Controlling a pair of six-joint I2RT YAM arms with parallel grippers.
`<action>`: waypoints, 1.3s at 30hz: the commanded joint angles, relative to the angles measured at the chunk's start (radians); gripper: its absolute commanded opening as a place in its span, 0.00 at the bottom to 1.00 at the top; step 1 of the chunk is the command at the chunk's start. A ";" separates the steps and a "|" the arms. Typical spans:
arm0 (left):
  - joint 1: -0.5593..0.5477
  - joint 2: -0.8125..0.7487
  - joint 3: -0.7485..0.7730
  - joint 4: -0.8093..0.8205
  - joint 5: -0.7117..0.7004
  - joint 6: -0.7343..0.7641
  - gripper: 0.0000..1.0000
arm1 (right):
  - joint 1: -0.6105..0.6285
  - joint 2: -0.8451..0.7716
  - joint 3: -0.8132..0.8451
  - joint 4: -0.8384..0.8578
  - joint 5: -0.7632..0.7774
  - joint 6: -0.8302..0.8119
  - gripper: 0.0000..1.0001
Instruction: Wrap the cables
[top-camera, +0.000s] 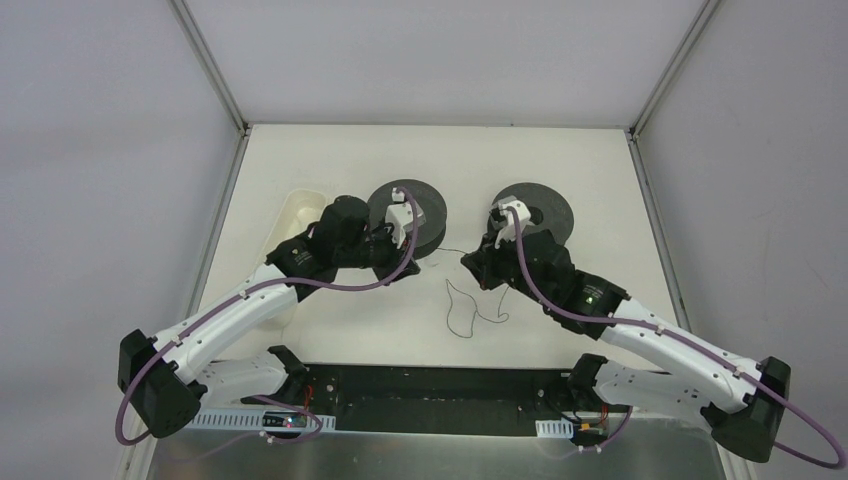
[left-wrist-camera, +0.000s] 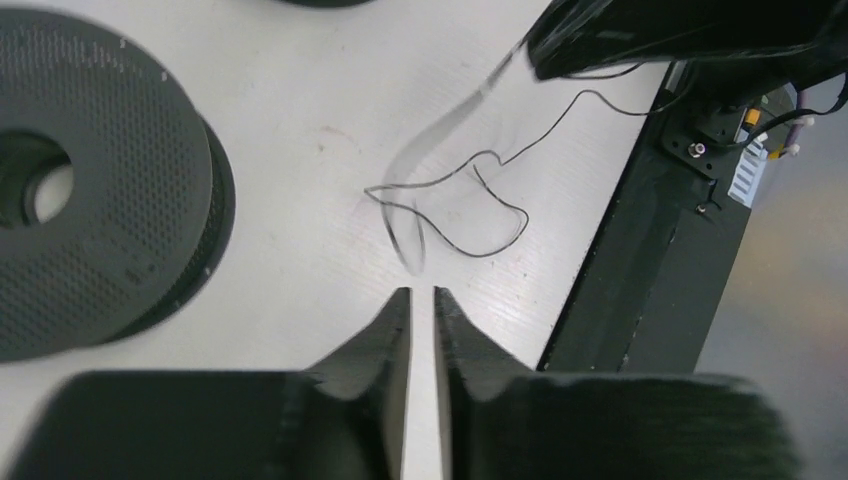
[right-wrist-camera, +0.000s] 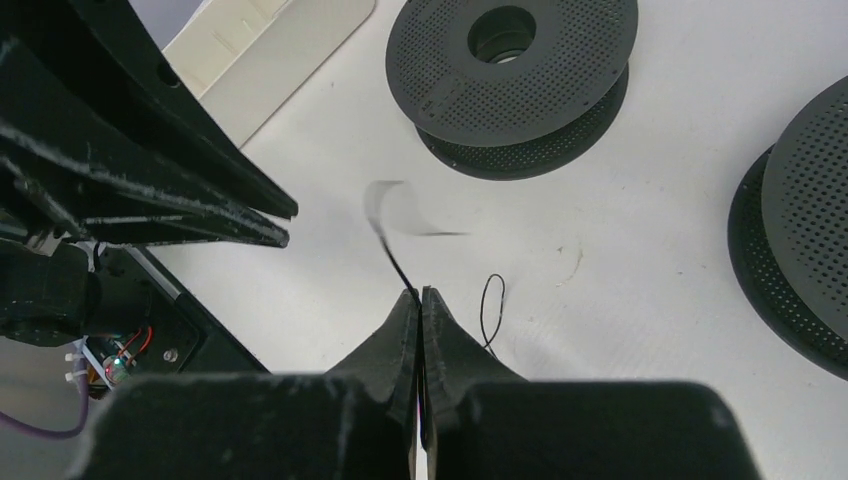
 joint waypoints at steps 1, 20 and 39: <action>0.004 0.004 0.024 -0.089 -0.080 0.009 0.24 | -0.023 -0.035 0.053 0.025 0.020 0.007 0.00; -0.084 0.293 0.040 0.068 -0.558 0.574 0.47 | -0.045 -0.213 0.133 -0.260 0.210 0.134 0.00; -0.128 0.598 -0.028 0.555 -0.899 0.819 0.51 | -0.046 -0.377 0.136 -0.346 0.301 0.143 0.00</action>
